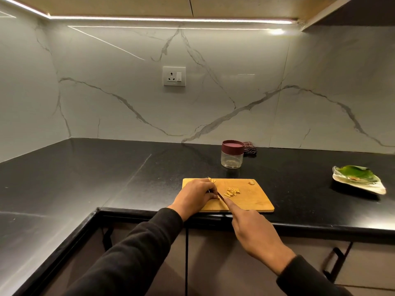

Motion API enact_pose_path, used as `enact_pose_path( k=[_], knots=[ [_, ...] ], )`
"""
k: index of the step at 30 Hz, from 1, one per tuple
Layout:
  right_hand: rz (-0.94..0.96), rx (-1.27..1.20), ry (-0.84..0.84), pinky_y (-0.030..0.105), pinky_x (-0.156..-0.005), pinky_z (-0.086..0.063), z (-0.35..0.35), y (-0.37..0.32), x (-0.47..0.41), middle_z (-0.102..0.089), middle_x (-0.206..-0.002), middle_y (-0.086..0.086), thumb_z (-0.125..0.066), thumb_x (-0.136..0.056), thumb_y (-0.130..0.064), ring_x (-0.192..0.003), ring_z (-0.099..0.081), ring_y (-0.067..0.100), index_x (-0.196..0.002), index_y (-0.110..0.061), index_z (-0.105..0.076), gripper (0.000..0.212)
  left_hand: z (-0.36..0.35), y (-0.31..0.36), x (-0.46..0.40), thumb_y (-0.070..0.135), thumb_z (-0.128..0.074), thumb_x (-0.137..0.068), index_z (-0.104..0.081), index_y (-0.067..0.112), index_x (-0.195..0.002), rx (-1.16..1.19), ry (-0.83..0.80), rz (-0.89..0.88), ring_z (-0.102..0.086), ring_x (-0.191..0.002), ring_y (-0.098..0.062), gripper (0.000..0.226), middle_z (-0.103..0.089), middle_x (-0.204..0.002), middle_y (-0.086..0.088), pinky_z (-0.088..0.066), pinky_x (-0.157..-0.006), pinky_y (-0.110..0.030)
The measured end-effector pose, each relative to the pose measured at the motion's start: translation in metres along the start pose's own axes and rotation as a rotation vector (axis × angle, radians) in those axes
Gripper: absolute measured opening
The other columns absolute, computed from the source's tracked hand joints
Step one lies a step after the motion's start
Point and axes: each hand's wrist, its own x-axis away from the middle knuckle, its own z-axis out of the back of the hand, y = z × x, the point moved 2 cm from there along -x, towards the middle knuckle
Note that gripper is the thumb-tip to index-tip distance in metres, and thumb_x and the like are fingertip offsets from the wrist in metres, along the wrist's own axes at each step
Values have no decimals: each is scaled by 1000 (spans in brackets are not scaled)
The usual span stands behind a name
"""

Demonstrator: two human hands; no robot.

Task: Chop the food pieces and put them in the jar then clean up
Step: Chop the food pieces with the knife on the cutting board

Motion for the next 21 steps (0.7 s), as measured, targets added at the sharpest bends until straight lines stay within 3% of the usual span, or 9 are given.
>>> enact_pose_path(
  k=[16,21],
  knots=[
    [4,-69,-39,18,-57,-36,-5,-4,-9,-55,-81,-10,-36,-109,-28,-69,-53,6,-159,-39,-11,58,3,3,1,23,-69,-93,-76,17,-100,13,10,21,-64,-94,-9,11,-69,-105,3,-55,-88,-27],
    [-1,-42,-44,19,-59,-35,-7,-2,-7,-55,-91,-6,-36,-108,-30,-74,-52,6,-160,-39,-11,58,4,5,2,24,-68,-94,-76,18,-100,1,10,25,-64,-96,-9,12,-69,-107,3,-54,-89,-25]
  ],
)
